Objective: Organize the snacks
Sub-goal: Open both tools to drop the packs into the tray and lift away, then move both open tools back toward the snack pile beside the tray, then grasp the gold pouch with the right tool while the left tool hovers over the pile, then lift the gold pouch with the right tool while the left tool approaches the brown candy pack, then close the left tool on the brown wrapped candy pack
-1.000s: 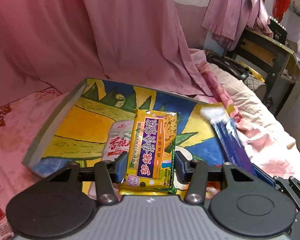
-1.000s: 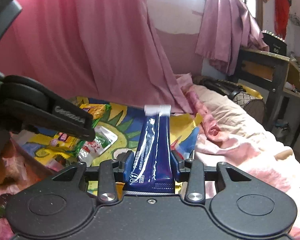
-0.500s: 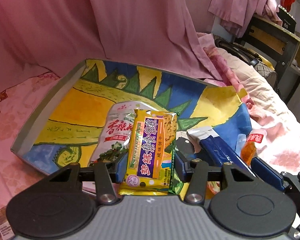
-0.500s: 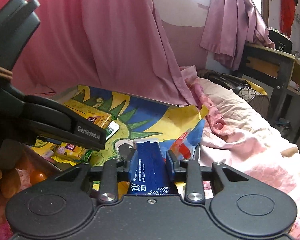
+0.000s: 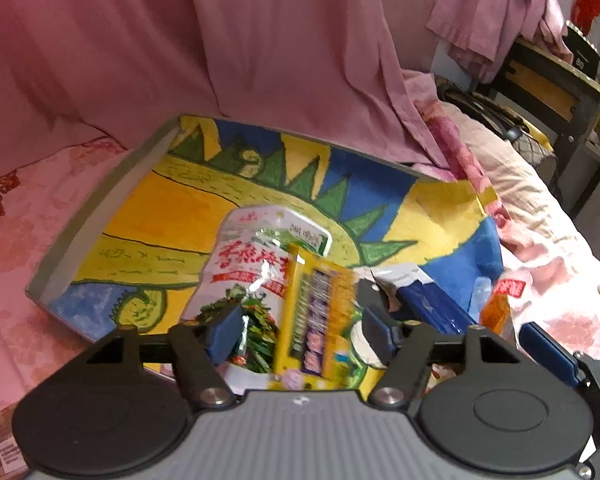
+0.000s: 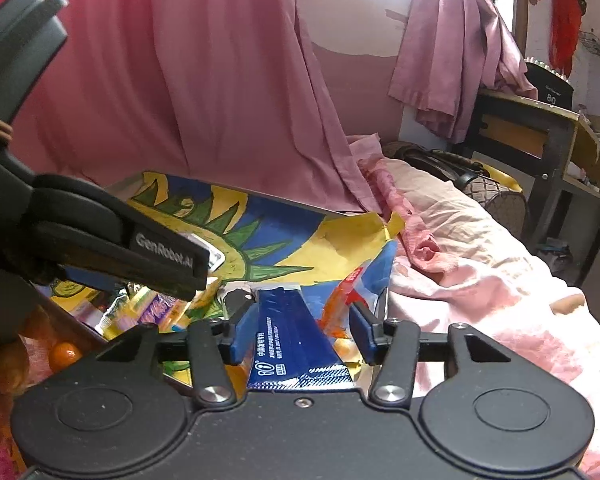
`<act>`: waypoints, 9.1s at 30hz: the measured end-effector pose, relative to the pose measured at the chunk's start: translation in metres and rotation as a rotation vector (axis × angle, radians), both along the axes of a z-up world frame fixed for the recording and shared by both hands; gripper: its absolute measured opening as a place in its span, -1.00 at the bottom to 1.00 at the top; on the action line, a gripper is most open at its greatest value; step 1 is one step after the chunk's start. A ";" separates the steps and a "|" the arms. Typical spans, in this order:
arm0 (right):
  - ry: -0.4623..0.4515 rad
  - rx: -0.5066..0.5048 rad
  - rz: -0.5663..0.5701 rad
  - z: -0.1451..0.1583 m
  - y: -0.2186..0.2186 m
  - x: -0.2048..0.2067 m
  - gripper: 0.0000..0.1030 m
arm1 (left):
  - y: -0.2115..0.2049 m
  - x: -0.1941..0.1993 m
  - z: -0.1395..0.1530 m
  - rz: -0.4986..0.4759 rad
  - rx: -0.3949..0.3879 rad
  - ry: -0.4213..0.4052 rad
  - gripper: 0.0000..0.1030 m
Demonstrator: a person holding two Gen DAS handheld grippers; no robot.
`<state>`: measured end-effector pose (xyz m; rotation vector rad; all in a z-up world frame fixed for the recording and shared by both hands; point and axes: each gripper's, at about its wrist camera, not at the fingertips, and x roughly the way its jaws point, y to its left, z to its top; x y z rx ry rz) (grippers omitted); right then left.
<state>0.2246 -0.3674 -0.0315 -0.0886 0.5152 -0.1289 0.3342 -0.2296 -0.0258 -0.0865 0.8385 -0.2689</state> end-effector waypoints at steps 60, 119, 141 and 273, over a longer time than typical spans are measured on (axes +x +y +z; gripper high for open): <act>-0.472 0.030 0.074 0.079 0.093 -0.223 0.99 | 0.179 -0.241 0.077 0.162 0.080 -0.535 0.99; 0.038 -0.110 0.364 -0.018 0.120 -0.097 0.54 | 0.195 -0.130 -0.041 -0.207 0.027 -0.049 0.99; 0.118 -0.274 0.468 -0.025 0.148 -0.111 -0.44 | 0.199 -0.140 -0.035 -0.225 -0.116 0.003 0.45; 0.347 0.334 0.268 -0.011 0.096 -0.110 -0.49 | 0.148 -0.159 -0.033 -0.013 -0.076 -0.003 0.01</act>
